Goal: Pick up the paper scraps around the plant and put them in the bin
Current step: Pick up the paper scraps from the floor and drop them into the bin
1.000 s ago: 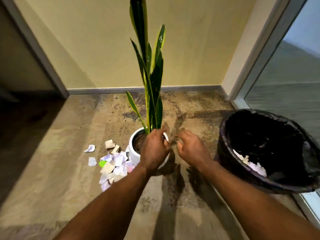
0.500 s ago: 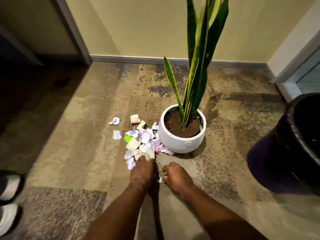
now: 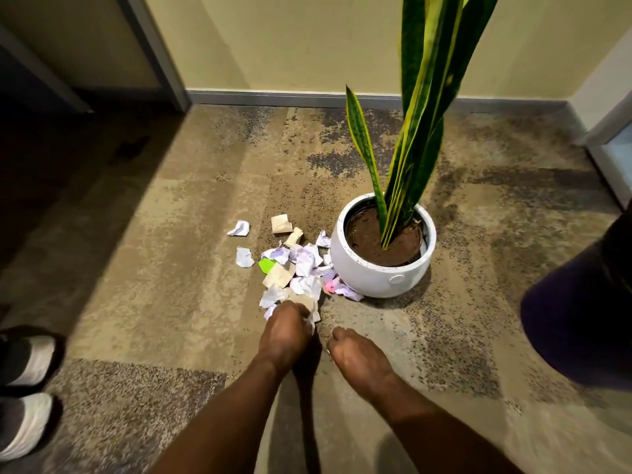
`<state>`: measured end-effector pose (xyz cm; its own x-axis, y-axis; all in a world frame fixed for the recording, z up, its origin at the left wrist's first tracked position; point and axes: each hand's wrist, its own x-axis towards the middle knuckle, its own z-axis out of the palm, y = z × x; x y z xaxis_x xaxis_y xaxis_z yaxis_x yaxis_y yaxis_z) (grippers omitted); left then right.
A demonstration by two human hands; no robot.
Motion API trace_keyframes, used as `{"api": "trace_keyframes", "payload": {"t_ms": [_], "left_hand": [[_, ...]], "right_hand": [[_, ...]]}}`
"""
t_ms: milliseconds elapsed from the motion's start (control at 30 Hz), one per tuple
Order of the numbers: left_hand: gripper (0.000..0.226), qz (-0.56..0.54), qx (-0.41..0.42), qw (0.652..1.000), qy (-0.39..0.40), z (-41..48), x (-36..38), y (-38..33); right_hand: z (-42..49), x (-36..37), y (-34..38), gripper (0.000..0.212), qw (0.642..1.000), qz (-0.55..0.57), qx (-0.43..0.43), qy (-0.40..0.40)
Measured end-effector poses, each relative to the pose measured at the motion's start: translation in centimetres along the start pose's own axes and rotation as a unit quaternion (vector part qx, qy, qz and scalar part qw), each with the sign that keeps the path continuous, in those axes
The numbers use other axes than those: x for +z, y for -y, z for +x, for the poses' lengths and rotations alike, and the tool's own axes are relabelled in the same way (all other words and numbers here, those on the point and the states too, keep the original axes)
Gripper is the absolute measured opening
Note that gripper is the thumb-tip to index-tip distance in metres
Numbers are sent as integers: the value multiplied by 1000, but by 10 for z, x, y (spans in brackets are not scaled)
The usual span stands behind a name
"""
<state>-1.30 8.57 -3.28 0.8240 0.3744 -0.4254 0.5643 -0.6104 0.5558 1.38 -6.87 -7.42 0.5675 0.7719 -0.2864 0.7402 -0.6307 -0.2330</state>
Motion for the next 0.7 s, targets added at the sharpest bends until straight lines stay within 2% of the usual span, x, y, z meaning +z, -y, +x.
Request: {"api": "trace_keyframes", "payload": {"t_ms": [100,167,267,367,433,467,600,700], "left_hand": [[32,-17,8,1000,-12,2,-4,6],[28,-36,4,999,-16,3,-4,7],[23,-45,4,999,-18,3,-6,3],[25,-45,9,999,-23,3,-5,-1],[38,-24,24,999,-36,4,-4,-3],[47,-10,33,999,-39,6,-3,-5],[61,48,62,996,-30,16,0,-12],[69,65,60,996,-21,21,6,-17]], "right_hand": [[1,0,-1,28,1000,-6,-4,-1],[3,-4,-2,26,1000,11,26,-12],[12,-17,-6,26,992,54,87,-75],[25,-25,-14,53,990,-1,96,-99],[36,-26,-18,74,991,-55,88,-89],[42,-25,-18,76,989,-73,89,-88],[59,-16,-19,69,985,-100,123,-68],[63,-16,-18,48,979,-125,157,-32]]}}
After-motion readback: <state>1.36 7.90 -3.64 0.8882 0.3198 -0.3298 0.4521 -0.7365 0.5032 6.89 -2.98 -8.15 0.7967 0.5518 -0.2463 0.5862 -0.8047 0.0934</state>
